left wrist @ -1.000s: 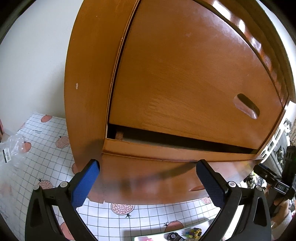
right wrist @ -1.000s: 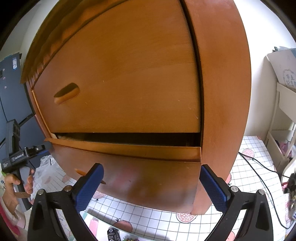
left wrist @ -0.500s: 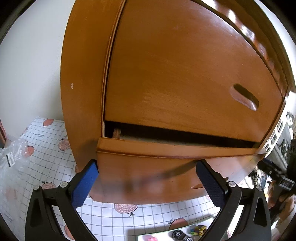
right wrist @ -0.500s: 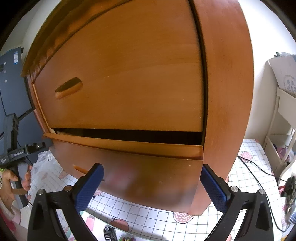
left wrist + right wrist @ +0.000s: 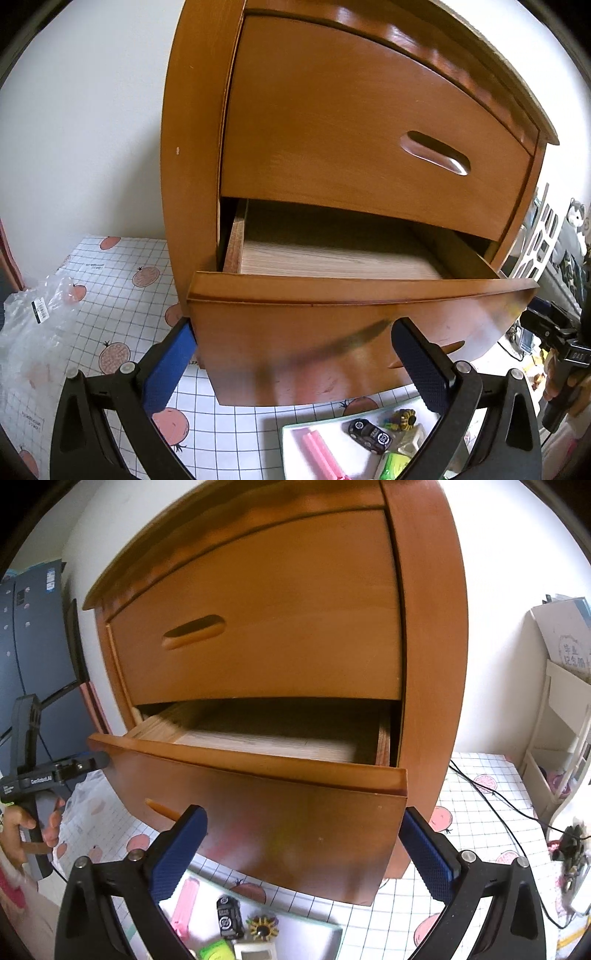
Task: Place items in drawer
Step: 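Pull the lower wooden drawer open with both tools, then bring both tools back down over the white tray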
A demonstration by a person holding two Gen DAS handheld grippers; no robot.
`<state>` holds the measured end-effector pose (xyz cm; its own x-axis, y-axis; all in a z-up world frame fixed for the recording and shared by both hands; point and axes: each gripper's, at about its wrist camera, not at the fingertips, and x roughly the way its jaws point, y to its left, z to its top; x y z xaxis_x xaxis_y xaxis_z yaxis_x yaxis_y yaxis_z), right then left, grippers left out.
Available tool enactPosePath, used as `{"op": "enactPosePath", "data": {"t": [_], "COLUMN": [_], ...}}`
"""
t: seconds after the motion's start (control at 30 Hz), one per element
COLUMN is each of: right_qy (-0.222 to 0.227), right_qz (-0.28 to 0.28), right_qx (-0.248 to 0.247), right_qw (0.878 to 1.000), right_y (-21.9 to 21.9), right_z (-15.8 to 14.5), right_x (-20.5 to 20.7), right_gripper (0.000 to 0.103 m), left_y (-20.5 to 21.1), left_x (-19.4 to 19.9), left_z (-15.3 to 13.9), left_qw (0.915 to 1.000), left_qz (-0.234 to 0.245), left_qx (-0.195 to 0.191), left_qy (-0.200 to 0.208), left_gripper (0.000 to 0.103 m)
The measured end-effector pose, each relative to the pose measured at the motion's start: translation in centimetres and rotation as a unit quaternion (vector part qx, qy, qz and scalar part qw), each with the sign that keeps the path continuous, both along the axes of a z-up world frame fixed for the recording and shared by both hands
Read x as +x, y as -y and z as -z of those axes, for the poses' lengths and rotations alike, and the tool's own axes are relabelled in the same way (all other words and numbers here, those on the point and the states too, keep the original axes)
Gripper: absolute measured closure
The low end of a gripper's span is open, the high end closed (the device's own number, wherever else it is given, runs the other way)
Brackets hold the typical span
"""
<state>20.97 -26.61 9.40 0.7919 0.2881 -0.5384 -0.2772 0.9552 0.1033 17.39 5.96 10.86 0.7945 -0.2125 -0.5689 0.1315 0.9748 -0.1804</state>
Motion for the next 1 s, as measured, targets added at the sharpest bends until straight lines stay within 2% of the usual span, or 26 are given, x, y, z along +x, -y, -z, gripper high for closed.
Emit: {"op": "enactPosePath", "data": {"t": [0.4,0.53,0.63,0.77,1.0], "right_qy": [0.0,-0.007,-0.018,-0.023,-0.066], "right_qz": [0.009,0.015,0.016,0.022,0.034], "right_qx": [0.012,0.042,0.058,0.06,0.072], "right_qw": [1.0,0.999,0.998,0.998,0.995], "right_y": [0.8,1.4,1.5,1.1,1.0], "right_z": [-0.1,-0.1,0.4,0.9,3.2], "right_x": [-1.8,-2.7,-3.6,-5.0,-7.5], "right_gripper": [0.0,0.0,0.0,0.0,0.0], "left_y": [-0.9,-1.1,-0.7,-0.2,2.3], "left_x": [-0.5,-1.6,-2.5,-4.1,-6.0], "left_z": [0.5,1.0,1.6,2.8,5.9], "left_qw": [0.9993,0.9978,0.9976,0.9948,0.9915], "left_qz": [-0.021,-0.032,-0.049,-0.066,-0.073], "left_qx": [-0.03,-0.056,-0.045,-0.068,-0.055], "left_qy": [-0.002,-0.01,-0.018,-0.038,-0.092], "left_gripper": [0.0,0.0,0.0,0.0,0.0]}}
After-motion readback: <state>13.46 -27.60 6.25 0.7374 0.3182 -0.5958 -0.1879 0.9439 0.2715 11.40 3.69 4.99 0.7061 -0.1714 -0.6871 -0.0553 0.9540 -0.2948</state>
